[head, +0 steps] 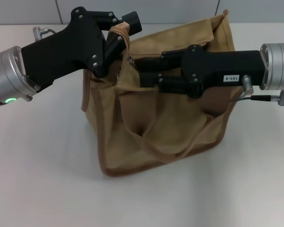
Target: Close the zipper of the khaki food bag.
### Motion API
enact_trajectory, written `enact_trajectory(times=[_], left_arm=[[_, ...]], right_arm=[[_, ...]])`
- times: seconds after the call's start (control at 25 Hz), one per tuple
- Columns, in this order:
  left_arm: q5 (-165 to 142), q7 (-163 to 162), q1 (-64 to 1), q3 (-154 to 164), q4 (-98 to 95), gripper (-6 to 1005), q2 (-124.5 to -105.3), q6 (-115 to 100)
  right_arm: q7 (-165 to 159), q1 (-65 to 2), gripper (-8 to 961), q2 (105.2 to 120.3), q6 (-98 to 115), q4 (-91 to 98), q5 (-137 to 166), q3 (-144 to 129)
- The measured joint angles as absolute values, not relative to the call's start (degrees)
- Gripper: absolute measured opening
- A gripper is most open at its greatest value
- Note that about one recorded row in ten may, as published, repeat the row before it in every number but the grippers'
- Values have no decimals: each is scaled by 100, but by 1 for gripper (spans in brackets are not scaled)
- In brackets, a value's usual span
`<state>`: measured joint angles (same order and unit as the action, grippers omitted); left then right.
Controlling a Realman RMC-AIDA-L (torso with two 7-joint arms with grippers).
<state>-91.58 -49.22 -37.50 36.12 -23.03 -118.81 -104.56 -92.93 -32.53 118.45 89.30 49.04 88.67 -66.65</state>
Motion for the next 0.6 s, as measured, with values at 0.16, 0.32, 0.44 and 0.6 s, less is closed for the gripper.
enact_trajectory(times=[0.16, 0.32, 0.44, 0.6], left_arm=[[-9158, -4931, -3749, 3618, -2303, 1, -11876, -10473], [-9158, -4935, -3754, 3651, -2303, 1, -11874, -10477], [-9158, -4937, -3757, 3653, -2303, 1, -11874, -10480], [-9158, -4941, -3756, 3645, -2303, 0, -11874, -10483]], right_arm=[[-9364, -3326, 419, 11830, 8905, 4899, 8910, -6643], [-9365, -3487, 419, 11830, 8876, 4825, 8961, -6655], [-9334, -3592, 419, 11847, 8912, 4761, 8961, -6668], [-9335, -3601, 420, 11851, 9048, 4783, 8961, -6670]])
